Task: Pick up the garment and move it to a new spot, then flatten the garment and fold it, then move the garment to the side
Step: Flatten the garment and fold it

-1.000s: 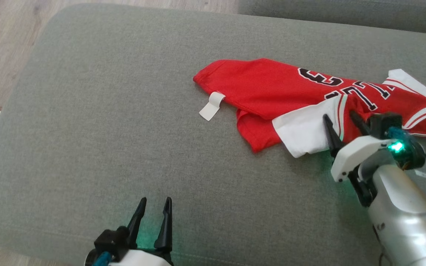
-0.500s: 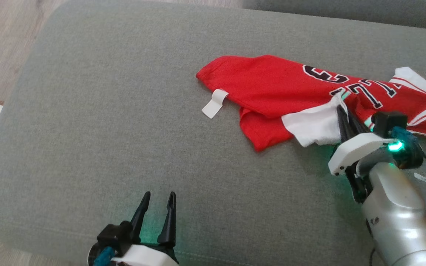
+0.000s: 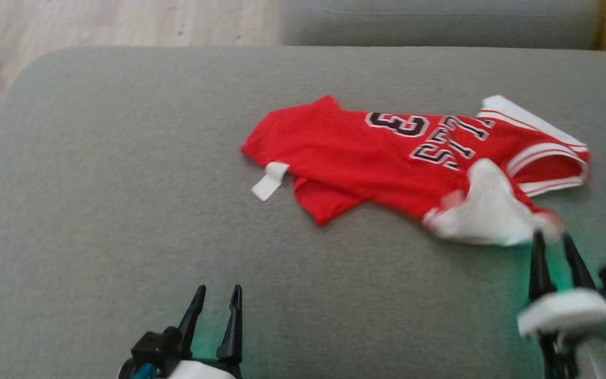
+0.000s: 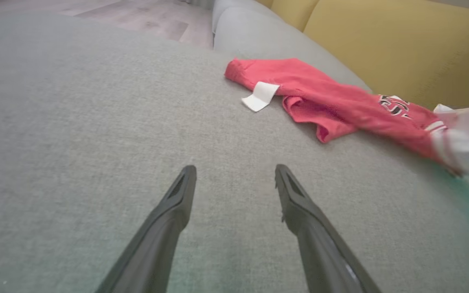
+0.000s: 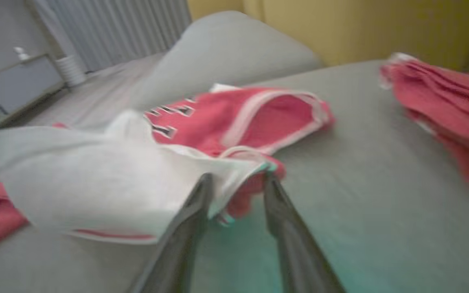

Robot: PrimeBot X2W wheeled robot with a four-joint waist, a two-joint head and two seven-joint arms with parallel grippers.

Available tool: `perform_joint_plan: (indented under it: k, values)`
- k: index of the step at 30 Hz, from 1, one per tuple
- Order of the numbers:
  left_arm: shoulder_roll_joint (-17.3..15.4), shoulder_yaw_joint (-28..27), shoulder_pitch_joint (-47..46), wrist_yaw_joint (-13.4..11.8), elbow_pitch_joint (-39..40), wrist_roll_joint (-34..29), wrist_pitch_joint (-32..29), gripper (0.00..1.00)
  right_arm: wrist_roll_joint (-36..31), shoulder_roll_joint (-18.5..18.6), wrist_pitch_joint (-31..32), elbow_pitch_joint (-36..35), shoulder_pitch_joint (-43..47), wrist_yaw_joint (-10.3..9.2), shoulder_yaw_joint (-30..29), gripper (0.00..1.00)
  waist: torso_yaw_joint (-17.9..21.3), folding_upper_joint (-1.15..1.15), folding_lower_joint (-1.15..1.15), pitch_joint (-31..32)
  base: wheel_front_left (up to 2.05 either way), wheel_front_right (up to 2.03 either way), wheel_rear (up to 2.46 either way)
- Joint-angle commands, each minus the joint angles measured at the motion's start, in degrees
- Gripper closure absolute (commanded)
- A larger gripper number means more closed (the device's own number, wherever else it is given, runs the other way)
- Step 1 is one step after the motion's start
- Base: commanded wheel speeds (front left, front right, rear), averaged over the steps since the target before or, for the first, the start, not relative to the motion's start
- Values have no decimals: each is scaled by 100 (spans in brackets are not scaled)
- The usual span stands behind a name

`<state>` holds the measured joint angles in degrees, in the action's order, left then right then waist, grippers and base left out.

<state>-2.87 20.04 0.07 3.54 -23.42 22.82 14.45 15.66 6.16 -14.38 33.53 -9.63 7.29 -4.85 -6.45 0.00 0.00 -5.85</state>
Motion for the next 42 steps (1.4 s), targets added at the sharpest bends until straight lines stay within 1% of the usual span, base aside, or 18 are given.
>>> perform_joint_plan:
  k: [1,6,10,13,15,19,23,25,30,32,33,34,35,36,39,42]
  values:
    - [0,-205,-124,11,153,-46,55,0,-83,-5,-61,-181,-44,20,58,0,179,0,0,95,0,0,0]
    - [0,-225,-136,15,144,-67,55,0,-302,-121,-61,-417,165,20,-275,0,370,0,0,113,0,0,0]
    - [0,-207,-151,24,120,-67,55,0,-427,-198,-62,-719,16,20,-180,0,391,0,0,108,0,0,0]
    - [0,-202,-130,23,119,-54,55,0,-453,-231,-62,-728,-166,20,-116,0,378,0,0,100,0,0,0]
    - [0,-189,-117,24,120,-56,55,0,-517,-210,-50,-537,-338,20,-66,0,357,0,0,69,0,0,0]
    - [0,-144,-156,29,91,-54,55,0,-674,-29,257,-85,-844,20,41,0,279,0,0,-7,0,0,0]
    - [0,-110,-206,18,75,-47,55,0,-688,196,753,387,-1253,20,174,0,176,0,0,-94,0,0,0]
    - [0,-92,-239,16,58,-35,55,0,-745,368,1045,676,-1472,20,276,0,107,0,0,-147,0,0,0]
    - [0,-61,-276,13,31,4,55,0,-555,456,1593,1101,-1663,20,540,0,11,0,0,-185,0,0,0]
    - [0,-56,-280,9,36,18,55,0,-465,462,1652,1140,-1689,20,597,0,-2,0,0,-183,0,0,0]
    - [0,-53,-283,5,46,29,55,0,-397,483,1717,1179,-1710,20,668,5,-14,0,0,-180,0,0,0]
    - [0,-50,-286,4,52,38,55,0,-355,518,1752,1198,-1727,20,755,16,-28,0,0,-170,0,0,0]
    - [0,-48,-288,4,54,45,55,0,-316,558,1727,1193,-1752,20,821,49,-41,0,0,-155,0,0,0]
    - [0,-45,-288,4,57,48,55,0,-295,601,1678,1181,-1773,20,883,100,-54,0,0,-134,0,0,0]
    - [0,-49,-268,4,67,42,55,0,-244,692,1305,1040,-1887,20,1020,100,-75,0,0,-45,0,0,0]
    - [0,-51,-223,8,54,29,55,0,-209,738,761,819,-2021,20,1163,100,-106,0,0,89,0,0,0]
